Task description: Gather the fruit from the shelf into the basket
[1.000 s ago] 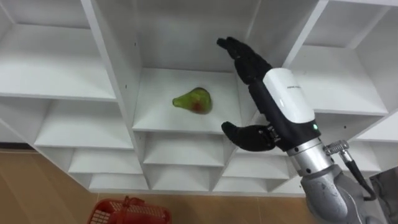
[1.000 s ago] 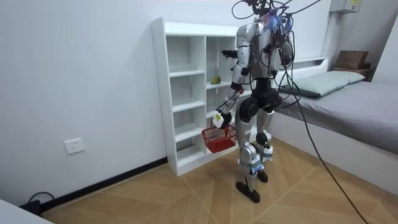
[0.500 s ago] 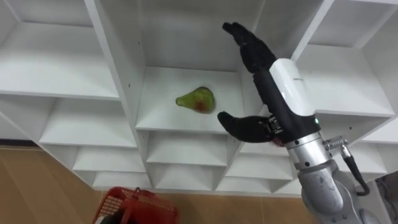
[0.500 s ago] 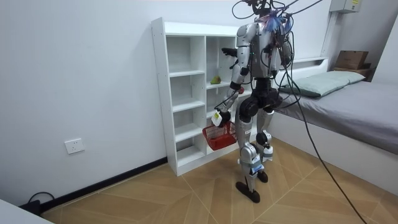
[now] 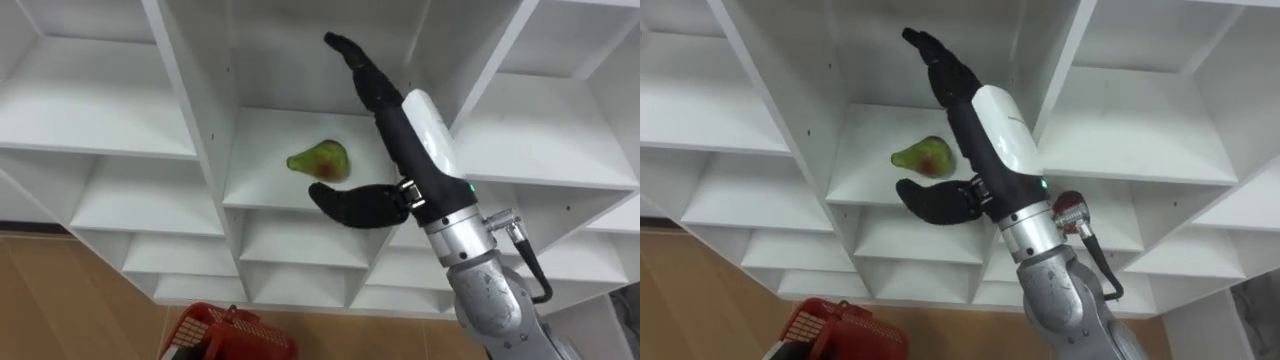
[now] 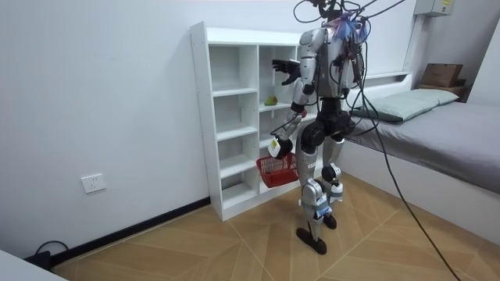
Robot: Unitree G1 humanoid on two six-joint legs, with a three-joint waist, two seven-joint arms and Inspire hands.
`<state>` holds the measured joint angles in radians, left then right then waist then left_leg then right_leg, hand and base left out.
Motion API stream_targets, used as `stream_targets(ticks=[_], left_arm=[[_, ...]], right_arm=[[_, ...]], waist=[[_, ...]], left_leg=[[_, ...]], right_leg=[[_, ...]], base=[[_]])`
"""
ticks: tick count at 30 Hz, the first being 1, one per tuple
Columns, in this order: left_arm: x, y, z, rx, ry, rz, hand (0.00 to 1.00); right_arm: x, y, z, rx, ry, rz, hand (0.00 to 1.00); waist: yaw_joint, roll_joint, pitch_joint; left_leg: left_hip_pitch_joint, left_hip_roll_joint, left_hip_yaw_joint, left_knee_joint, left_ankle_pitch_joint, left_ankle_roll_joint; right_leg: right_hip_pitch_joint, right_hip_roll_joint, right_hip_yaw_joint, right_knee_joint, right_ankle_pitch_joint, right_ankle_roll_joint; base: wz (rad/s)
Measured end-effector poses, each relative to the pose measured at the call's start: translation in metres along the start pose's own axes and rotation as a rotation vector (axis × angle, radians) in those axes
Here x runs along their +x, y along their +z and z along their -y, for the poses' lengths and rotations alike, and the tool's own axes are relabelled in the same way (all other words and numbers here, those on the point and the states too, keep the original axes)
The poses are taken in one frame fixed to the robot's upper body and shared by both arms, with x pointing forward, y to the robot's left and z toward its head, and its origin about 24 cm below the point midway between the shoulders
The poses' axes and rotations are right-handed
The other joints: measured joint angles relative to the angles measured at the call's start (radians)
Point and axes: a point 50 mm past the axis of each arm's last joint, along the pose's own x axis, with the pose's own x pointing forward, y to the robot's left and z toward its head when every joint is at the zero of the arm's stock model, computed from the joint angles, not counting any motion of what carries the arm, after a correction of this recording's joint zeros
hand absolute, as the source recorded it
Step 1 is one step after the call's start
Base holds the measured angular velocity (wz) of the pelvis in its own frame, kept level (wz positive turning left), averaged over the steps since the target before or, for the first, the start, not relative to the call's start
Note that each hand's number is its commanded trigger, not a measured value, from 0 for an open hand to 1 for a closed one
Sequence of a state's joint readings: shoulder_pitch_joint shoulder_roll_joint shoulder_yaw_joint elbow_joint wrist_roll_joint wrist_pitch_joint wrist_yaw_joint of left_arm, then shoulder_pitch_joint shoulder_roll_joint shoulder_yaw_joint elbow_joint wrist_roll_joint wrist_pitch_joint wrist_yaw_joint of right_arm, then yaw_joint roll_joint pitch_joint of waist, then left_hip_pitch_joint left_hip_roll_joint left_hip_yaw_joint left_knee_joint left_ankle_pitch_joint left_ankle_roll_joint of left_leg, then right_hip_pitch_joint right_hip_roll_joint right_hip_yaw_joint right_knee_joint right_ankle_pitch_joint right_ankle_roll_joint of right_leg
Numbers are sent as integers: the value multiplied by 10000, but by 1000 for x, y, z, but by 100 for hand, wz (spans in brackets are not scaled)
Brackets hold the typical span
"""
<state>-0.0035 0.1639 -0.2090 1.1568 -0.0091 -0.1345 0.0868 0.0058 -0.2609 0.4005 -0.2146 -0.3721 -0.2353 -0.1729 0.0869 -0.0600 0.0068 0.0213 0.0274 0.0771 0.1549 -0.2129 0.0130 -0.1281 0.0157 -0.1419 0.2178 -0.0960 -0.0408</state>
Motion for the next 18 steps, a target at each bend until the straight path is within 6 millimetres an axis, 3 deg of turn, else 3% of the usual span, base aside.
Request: stream_targets(ticks=[5,10,18], left_arm=[[0,0,0,6,91,-25,100],[0,0,1,-26,148,-24,100],[0,-1,0,-121,167,-184,100]], right_arm=[[1,0,-6,196,427,-90,0],[1,-1,-6,216,494,-144,0],[0,-5,-7,82,543,-399,0]], waist=[[24,103,57],[18,233,33],[60,225,26]], left_leg=[[-17,-23,-70,-47,-6,5],[-23,-24,-95,-39,-4,5],[56,-40,-106,-14,-2,8]], right_leg=[[13,-20,-28,23,0,-1],[25,-32,-77,21,1,-3],[94,-65,-107,9,-8,11]], base=[[4],[0],[0]])
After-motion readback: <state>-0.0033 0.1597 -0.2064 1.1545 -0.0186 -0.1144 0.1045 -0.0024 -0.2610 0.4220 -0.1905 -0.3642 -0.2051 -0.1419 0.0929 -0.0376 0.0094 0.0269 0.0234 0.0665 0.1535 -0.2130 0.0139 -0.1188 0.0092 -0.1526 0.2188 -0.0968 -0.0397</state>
